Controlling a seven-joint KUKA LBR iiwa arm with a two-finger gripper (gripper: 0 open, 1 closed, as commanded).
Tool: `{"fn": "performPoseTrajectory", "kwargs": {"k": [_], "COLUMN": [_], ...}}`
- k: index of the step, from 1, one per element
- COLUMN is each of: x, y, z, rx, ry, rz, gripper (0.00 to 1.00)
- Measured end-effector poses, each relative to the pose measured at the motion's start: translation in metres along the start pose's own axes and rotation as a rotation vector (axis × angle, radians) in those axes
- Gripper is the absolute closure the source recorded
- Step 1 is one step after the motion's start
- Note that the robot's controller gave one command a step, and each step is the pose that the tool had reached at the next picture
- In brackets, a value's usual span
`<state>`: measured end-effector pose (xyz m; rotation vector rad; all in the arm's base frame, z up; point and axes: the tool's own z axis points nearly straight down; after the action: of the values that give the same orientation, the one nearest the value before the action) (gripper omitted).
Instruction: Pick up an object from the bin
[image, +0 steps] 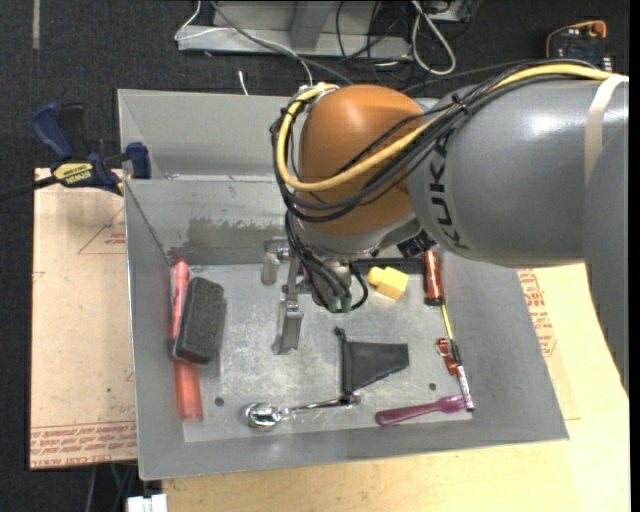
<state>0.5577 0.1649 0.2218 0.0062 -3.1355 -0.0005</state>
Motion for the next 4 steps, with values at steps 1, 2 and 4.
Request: {"fn": "performPoseTrajectory", "kwargs": {"k": [1,2,4], "x": [-0.002,0.052,0.073], "y": [-0.001,-0.003,-0.025], "z": [-0.004,0.111,0.123], "rx": [-0.001,-0.001,-0.002], "ry": [-0.007,-0.008,-0.004], "rz": [0.004,-0.172,-0.239], "gripper": [0.0,0.0,0.0]}}
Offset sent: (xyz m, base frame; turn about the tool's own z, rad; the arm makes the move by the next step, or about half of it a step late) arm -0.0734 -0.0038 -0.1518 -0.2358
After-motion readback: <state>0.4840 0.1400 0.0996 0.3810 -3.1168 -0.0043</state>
